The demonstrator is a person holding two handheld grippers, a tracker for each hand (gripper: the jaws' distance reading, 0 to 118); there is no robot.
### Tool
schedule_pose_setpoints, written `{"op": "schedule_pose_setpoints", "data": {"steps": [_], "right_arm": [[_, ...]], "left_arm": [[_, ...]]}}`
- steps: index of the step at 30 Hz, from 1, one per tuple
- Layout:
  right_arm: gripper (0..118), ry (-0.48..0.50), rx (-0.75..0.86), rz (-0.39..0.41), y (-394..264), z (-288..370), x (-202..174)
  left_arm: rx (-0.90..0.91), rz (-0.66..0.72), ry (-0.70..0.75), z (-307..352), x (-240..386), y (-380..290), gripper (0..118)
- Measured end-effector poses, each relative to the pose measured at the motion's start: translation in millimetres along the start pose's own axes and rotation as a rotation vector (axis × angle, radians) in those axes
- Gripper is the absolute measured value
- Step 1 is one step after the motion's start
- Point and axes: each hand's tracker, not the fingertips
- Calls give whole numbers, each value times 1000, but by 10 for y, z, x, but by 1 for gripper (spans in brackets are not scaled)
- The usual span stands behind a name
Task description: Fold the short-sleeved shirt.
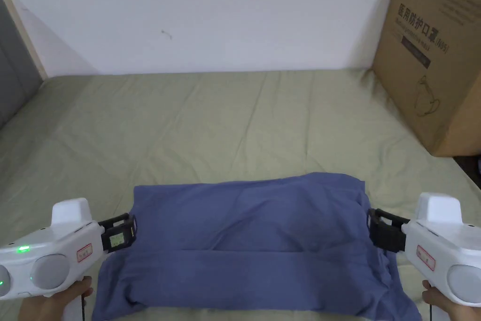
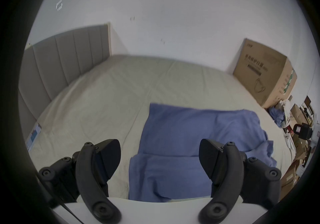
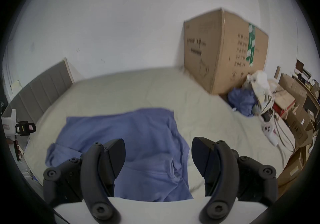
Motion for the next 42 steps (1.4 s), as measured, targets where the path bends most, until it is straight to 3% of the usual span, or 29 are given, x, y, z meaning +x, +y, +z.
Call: {"op": "schedule_pose_setpoints", "data": {"steps": [4, 8, 10, 12, 15, 16, 17, 23, 33, 35, 36, 37, 38, 39, 40, 42], "right_arm": [[100, 9, 111, 8, 72, 444, -71], [99, -6, 197, 32, 3, 794, -169], [92, -12, 211, 35, -57, 918, -212], [77, -34, 232, 44, -119, 1004, -249], [2, -50, 253, 51, -191, 1081, -298], [0, -57, 257, 59, -206, 1086, -304], [0, -46, 257, 61, -220, 1089, -308], [0, -27, 233, 39, -215, 1052, -332], [0, -28, 189, 27, -199, 882, -358], [0, -26, 175, 22, -198, 840, -364], [0, -26, 168, 21, -194, 829, -376], [0, -28, 163, 20, -196, 812, -379], [0, -27, 156, 19, -201, 792, -379], [0, -27, 148, 18, -209, 763, -369], [0, -29, 143, 19, -223, 725, -349], [0, -32, 129, 19, -235, 686, -337]], "left_arm": [[121, -25, -28, 447, 144, 22, 98], [246, -75, -9, 779, 287, -120, 97], [291, -107, 15, 876, 349, -225, 91], [300, -124, 24, 947, 399, -321, 76], [292, -129, 6, 984, 415, -432, 15], [279, -120, -13, 984, 409, -462, 1], [270, -108, -19, 991, 399, -489, 0], [180, -91, -39, 848, 349, -562, 0], [-231, 5, 17, -223, -162, -647, 2], [-304, 23, 24, -380, -230, -704, 14], [-331, 35, 28, -465, -271, -729, 25], [-353, 42, 42, -528, -293, -752, 43], [-386, 33, 56, -592, -306, -783, 71], [-407, 28, 76, -651, -320, -809, 85], [-407, 33, 87, -681, -339, -841, 93], [-416, 41, 96, -719, -374, -909, 94]]}}
